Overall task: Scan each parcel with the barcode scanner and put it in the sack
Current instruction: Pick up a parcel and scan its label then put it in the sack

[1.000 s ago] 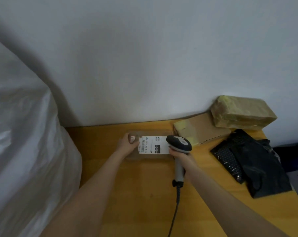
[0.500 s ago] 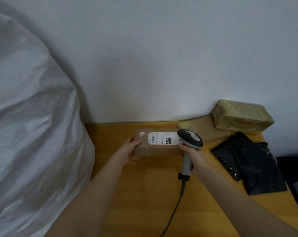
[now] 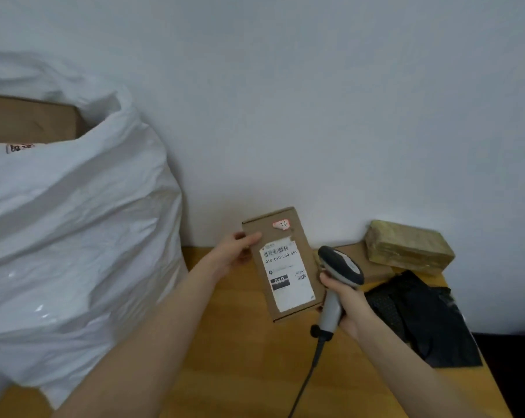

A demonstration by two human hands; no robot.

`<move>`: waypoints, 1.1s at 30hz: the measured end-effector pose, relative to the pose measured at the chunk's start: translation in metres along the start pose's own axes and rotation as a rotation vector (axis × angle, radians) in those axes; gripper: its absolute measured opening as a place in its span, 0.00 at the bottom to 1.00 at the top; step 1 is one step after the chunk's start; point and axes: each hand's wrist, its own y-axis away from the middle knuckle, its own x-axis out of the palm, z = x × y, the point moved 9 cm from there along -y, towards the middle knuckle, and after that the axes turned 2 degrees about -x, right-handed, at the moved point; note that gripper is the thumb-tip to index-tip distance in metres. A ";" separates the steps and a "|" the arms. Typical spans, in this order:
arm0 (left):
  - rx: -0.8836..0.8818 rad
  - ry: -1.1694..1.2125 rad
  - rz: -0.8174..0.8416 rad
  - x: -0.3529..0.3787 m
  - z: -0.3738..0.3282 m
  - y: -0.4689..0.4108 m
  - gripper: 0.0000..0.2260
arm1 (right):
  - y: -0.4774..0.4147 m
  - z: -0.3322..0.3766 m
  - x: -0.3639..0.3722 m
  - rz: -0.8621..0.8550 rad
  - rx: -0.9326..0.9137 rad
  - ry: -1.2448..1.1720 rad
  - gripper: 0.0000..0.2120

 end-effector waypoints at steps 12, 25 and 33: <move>0.052 -0.082 -0.008 0.031 0.041 0.025 0.24 | 0.043 0.022 -0.016 -0.074 -0.204 0.207 0.11; 0.061 -0.093 -0.117 0.025 0.064 0.012 0.25 | 0.104 0.021 0.019 0.044 -0.254 0.421 0.07; 0.049 -0.116 -0.157 0.019 0.070 0.011 0.25 | 0.108 0.016 0.021 0.045 -0.216 0.432 0.05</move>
